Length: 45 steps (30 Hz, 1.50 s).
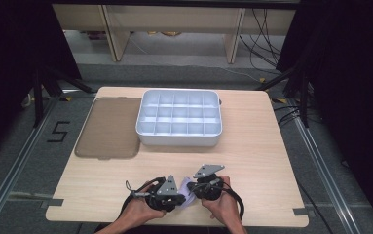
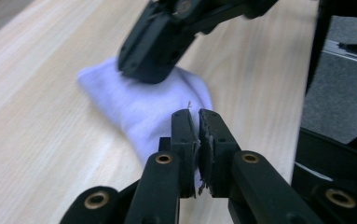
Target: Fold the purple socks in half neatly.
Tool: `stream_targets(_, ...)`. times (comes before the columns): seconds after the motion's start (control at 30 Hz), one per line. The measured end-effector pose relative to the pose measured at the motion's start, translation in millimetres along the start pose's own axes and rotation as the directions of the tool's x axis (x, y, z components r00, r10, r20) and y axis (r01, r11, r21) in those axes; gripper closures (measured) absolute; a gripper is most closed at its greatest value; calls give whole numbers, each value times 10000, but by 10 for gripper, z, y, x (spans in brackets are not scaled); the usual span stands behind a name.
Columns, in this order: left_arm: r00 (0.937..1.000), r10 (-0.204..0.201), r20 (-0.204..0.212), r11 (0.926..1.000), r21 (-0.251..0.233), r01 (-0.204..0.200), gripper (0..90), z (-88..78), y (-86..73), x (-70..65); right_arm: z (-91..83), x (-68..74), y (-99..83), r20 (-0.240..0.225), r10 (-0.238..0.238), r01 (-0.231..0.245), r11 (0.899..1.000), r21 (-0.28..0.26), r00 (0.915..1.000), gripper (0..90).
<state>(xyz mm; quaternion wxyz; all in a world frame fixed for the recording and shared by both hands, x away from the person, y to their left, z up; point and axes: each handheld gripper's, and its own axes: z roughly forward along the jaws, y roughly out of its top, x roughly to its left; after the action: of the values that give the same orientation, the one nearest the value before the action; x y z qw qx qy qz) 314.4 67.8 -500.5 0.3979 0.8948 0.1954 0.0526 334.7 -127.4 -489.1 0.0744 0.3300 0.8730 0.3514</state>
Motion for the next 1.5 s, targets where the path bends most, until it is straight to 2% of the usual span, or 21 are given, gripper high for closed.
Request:
stream_targets(0.07, 10000, 4, -32, 9999, 101, -4, 839, -25, -12, 22, 1, -1, -13, 80, -48, 48, 10000, -33, 10000, 880)
stream_targets(0.1, 9999, -56, -109, 10000, -62, 55, 839, -18, -17, 22, -5, 18, -17, 102, 16, -17, 10000, 37, 9999, 882)
stream_targets(0.13, 9998, 141, -144, 9999, 62, -140, 838, -30, -21, 43, 0, 28, -24, 114, -26, 27, 10000, -12, 9999, 884)
stream_targets(0.17, 9998, -138, -117, 9999, -93, 137, 839, -22, -30, 36, -4, 23, -23, 90, -230, 230, 9997, 72, 9997, 888)
stream_targets(0.2, 9999, 115, -52, 9999, 58, -115, 840, -34, -31, 67, 1, 21, -31, 90, -168, 168, 9998, 72, 9998, 892)
stream_targets(0.27, 9996, -82, -263, 10000, -41, 81, 841, -27, -38, 57, 3, 15, -53, 68, -56, 56, 10000, 0, 10000, 899)
stream_targets(0.37, 9997, 40, -234, 10000, 67, -38, 843, -32, -41, 63, -2, 30, -64, 178, -18, 18, 10000, 25, 9998, 900)
stream_targets(0.43, 9989, 357, -306, 9994, 55, -355, 844, -36, -38, 65, -6, 26, -61, 128, -89, 89, 10000, 29, 9999, 900)
stream_targets(0.53, 9994, 231, -270, 9997, 16, -231, 843, -32, -41, 83, -29, 28, -60, 6, 99, -99, 9999, -131, 10000, 895)
stream_targets(0.57, 9998, 96, -199, 9999, 139, -94, 843, -43, -44, 86, -49, 16, -53, -47, 100, -101, 9996, -256, 9999, 884)
stream_targets(0.6, 9998, 47, -206, 9999, -94, -49, 844, -29, -46, 89, -81, 12, -37, -87, 231, -234, 9992, -315, 9997, 873)
stream_targets(0.67, 9998, 39, -205, 10000, -82, -41, 843, -30, -47, 85, -127, -15, -3, 157, 280, -271, 9982, -527, 9995, 845)
stream_targets(0.7, 9996, 116, -247, 9999, 108, -114, 843, -38, -50, 87, -149, -40, 15, 233, 163, -153, 9990, -418, 9996, 828)
stream_targets(0.8, 9996, 129, -249, 9999, 36, -128, 843, -32, -48, 79, -153, -106, 62, 253, 394, -386, 9988, -311, 9989, 716)
stream_targets(0.83, 9993, 289, -239, 9996, 54, -288, 843, -34, -45, 87, -138, -124, 69, 332, 489, -475, 9980, -426, 9983, 670)
stream_targets(0.97, 9998, 122, -166, 9999, 91, -120, 842, -34, -46, 84, -81, -133, 95, -118, 720, -720, 9974, 7, 9973, 512)
stream_targets(1.0, 9995, 188, -253, 9998, -30, -189, 842, -28, -45, 80, -73, -141, 100, -225, 709, -700, 9968, 384, 9972, 483)
stream_targets(1.17, 9995, 186, -268, 9998, -40, -187, 840, -29, -47, 79, 87, -228, 87, -476, 983, -942, 9922, 820, 9940, 408)
stream_targets(1.27, 9994, 269, -210, 9996, 47, -268, 839, -35, -45, 86, 109, -271, 88, -729, 1235, -1156, 9878, 1042, 9897, 415)
stream_targets(1.4, 9990, 397, -224, 9991, 168, -393, 837, -42, -44, 98, 143, -289, 94, -1077, 1108, -980, 9883, 1171, 9880, 449)
stream_targets(1.5, 9996, 204, -211, 9996, 220, -199, 835, -47, -46, 94, 161, -322, 88, -1342, 1160, -1006, 9881, 1162, 9841, 479)
